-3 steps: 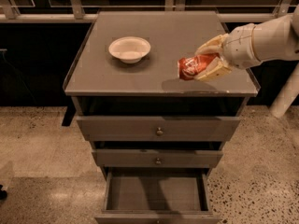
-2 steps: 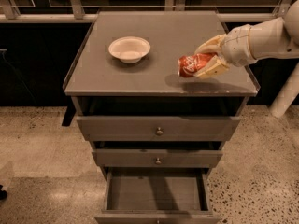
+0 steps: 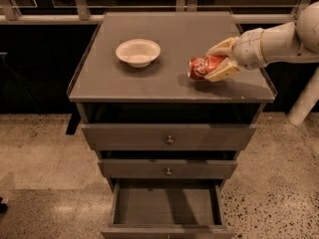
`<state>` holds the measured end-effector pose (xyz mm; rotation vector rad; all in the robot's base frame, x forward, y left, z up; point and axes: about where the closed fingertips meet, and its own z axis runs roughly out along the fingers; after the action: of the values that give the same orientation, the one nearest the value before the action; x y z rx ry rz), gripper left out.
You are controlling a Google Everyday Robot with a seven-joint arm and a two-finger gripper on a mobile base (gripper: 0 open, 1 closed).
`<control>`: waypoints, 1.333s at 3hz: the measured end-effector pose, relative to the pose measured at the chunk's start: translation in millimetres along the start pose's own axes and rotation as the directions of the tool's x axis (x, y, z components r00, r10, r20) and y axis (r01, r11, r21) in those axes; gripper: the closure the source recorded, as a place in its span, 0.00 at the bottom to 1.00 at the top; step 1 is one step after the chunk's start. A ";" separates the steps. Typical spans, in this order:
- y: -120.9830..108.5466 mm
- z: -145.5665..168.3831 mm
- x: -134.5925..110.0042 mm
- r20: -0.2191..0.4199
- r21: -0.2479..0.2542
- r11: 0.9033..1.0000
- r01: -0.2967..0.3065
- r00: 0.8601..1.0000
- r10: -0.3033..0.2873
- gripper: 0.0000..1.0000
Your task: Pick coke can from bottom drawer and place on counter
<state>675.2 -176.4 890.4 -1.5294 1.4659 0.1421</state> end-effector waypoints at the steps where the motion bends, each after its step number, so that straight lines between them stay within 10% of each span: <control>1: 0.0 0.0 0.0 0.000 0.000 1.000 0.000 1.000 0.000 0.58; 4: 0.0 0.1 0.0 0.000 0.000 1.000 0.000 1.000 0.000 0.00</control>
Offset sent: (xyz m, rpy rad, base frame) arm 0.0000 0.0000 0.0000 0.0000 0.0000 0.0000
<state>675.2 -176.3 890.3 -1.5295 1.4658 0.1424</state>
